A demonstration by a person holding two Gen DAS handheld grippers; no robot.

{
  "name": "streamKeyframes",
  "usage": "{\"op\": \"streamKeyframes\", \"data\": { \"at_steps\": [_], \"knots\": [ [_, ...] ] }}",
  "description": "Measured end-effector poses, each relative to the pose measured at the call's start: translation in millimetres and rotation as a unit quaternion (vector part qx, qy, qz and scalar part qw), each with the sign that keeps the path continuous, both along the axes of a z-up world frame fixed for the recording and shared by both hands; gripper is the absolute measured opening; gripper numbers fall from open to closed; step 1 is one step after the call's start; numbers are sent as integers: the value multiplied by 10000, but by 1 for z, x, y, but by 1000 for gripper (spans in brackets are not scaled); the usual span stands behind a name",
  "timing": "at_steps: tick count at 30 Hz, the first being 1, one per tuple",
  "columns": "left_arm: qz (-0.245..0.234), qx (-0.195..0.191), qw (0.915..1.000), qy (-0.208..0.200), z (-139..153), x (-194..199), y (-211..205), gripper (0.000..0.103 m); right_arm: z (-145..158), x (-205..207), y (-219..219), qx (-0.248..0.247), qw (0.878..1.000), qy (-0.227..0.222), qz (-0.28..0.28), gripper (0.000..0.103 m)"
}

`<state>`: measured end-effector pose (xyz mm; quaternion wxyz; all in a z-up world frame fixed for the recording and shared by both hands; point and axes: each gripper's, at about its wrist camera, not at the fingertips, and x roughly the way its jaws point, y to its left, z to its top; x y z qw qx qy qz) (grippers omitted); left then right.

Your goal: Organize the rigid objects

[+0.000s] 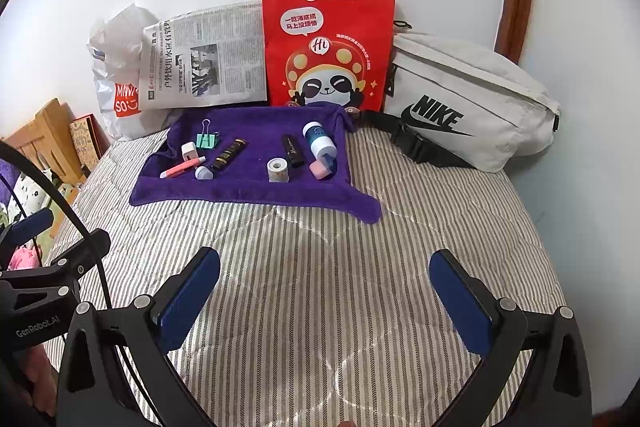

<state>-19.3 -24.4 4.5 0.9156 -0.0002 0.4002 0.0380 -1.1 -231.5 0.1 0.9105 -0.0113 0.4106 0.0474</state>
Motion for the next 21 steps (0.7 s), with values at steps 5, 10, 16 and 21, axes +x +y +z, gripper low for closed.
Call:
{"op": "streamKeyframes", "data": {
  "at_steps": [5,10,16,21],
  "knots": [
    [-24,-1,10000,8,-1,0,0,103,0,0,0,-7,10000,3,1,103],
    [-46,20,10000,2,-1,0,0,103,0,0,0,5,10000,-2,1,103],
    [-52,18,10000,7,-1,0,2,103,2,-1,0,3,10000,-21,17,103],
    [-75,1,10000,-46,-1,0,5,103,3,-2,0,3,10000,-16,12,103]
  ]
}}
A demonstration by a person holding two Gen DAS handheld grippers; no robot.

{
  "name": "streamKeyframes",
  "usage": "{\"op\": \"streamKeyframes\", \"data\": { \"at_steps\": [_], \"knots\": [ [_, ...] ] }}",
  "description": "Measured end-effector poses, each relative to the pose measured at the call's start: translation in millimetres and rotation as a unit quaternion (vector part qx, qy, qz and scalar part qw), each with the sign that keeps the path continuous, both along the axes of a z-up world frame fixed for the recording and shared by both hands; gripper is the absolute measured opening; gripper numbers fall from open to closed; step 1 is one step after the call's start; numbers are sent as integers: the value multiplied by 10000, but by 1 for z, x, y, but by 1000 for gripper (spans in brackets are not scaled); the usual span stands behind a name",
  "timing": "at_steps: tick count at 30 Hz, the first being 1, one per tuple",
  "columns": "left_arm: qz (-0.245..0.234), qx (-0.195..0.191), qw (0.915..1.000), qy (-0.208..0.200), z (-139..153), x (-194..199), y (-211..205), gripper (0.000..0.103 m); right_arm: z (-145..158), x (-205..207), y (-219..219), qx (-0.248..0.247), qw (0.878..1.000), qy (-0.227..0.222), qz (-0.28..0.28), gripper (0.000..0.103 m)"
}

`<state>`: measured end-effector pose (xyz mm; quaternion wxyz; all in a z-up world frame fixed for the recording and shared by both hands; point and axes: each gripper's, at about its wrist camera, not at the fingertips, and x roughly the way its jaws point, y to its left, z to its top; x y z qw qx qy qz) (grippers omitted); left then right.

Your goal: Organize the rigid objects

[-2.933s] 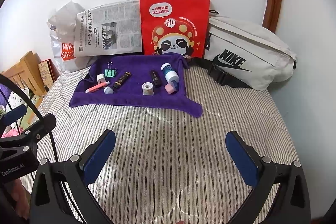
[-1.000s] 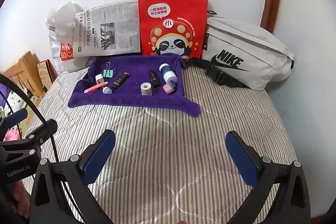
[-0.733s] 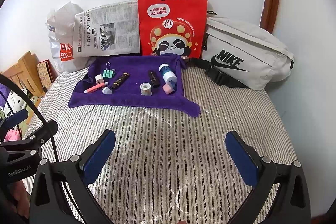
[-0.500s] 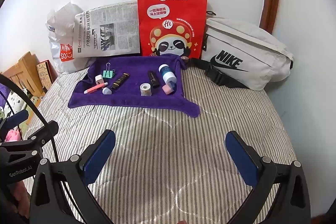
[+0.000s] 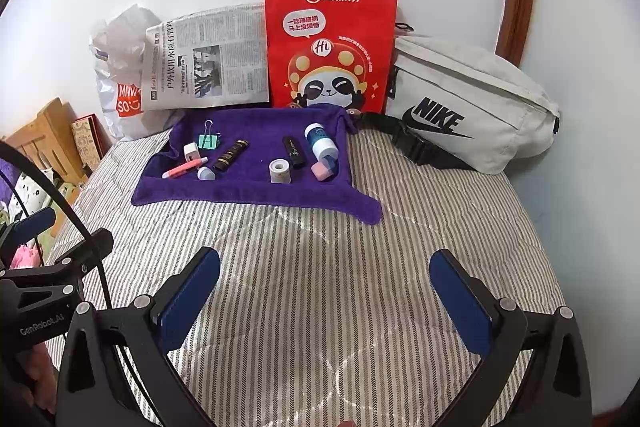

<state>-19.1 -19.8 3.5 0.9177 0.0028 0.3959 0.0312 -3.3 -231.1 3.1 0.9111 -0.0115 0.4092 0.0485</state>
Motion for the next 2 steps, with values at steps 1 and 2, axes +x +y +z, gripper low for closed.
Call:
{"op": "streamKeyframes", "data": {
  "at_steps": [1,2],
  "knots": [
    [-15,-9,10000,7,0,1,0,103,0,0,1,-1,10000,-1,-4,103],
    [-20,-29,10000,38,-1,1,0,103,0,0,0,1,10000,0,-4,103]
  ]
}}
